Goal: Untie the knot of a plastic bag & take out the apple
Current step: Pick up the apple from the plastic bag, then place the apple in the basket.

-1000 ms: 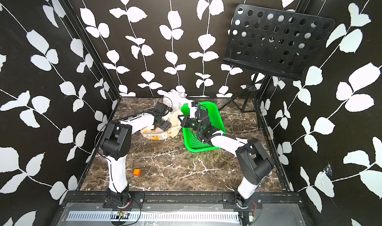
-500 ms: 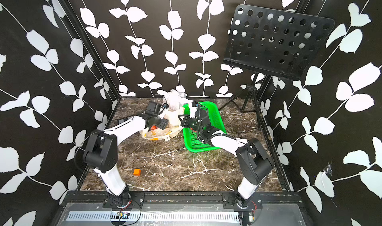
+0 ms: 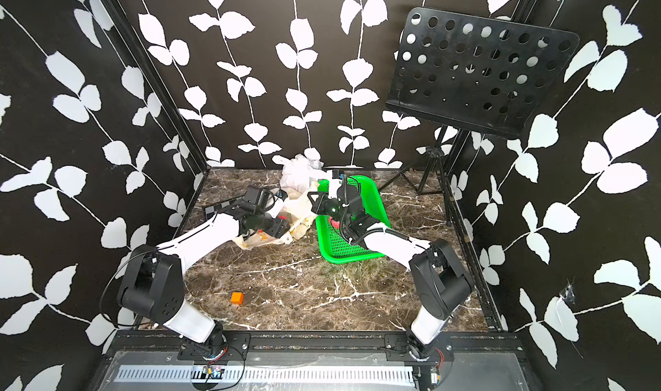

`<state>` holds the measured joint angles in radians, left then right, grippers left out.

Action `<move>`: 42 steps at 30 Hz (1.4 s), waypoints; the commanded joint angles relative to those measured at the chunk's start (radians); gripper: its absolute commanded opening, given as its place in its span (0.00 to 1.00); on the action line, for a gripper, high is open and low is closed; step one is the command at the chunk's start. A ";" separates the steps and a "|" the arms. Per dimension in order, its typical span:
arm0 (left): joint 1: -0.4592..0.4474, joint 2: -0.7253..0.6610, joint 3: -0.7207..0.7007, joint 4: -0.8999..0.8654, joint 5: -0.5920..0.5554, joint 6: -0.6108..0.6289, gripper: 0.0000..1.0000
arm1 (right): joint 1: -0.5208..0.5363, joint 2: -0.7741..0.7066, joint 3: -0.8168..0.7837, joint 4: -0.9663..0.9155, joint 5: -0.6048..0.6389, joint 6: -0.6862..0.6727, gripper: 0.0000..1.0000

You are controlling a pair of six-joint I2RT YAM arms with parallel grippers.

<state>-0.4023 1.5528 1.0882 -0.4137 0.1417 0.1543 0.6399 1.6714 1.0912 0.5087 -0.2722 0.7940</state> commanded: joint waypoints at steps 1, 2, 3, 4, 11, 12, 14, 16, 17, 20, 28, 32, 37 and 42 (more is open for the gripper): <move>0.006 -0.089 -0.011 -0.011 0.094 -0.027 0.63 | -0.008 -0.007 0.033 0.017 0.037 -0.008 0.00; 0.005 -0.104 -0.009 -0.011 0.106 -0.039 0.63 | -0.008 -0.009 0.032 0.016 0.038 -0.011 0.00; 0.005 -0.117 -0.004 -0.014 0.121 -0.050 0.63 | -0.008 -0.009 0.030 0.014 0.041 -0.015 0.00; 0.006 -0.131 0.002 -0.021 0.144 -0.059 0.64 | -0.008 -0.009 0.025 0.011 0.045 -0.016 0.00; 0.029 -0.187 0.048 -0.039 0.265 -0.115 0.65 | -0.008 -0.014 -0.007 0.015 0.052 -0.020 0.00; 0.038 -0.193 0.055 -0.040 0.286 -0.122 0.65 | -0.008 -0.019 -0.013 0.010 0.055 -0.027 0.00; 0.071 -0.207 0.061 -0.015 0.362 -0.163 0.65 | -0.008 -0.031 -0.027 -0.002 0.061 -0.039 0.00; 0.104 -0.215 0.057 0.044 0.448 -0.232 0.64 | -0.008 -0.039 -0.041 -0.011 0.065 -0.050 0.00; 0.118 -0.215 0.053 0.080 0.509 -0.269 0.64 | -0.008 -0.044 -0.047 -0.014 0.067 -0.053 0.00; 0.127 -0.218 0.052 0.172 0.554 -0.355 0.60 | -0.008 -0.050 -0.064 -0.007 0.052 -0.049 0.00; 0.106 -0.223 0.087 0.412 0.428 -0.470 0.57 | 0.019 -0.054 -0.129 0.055 -0.039 -0.038 0.00; 0.041 -0.168 0.143 0.427 0.312 -0.427 0.57 | 0.042 -0.063 -0.164 0.126 -0.062 -0.045 0.00; -0.008 -0.032 0.282 0.390 0.224 -0.418 0.56 | 0.075 -0.138 -0.237 0.147 -0.028 -0.080 0.00; -0.075 0.208 0.545 0.192 0.208 -0.331 0.56 | 0.114 -0.184 -0.310 0.156 -0.016 -0.110 0.00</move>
<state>-0.4458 1.6772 1.5333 -0.0990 0.3847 -0.2348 0.7364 1.5116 0.8112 0.6022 -0.3027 0.7090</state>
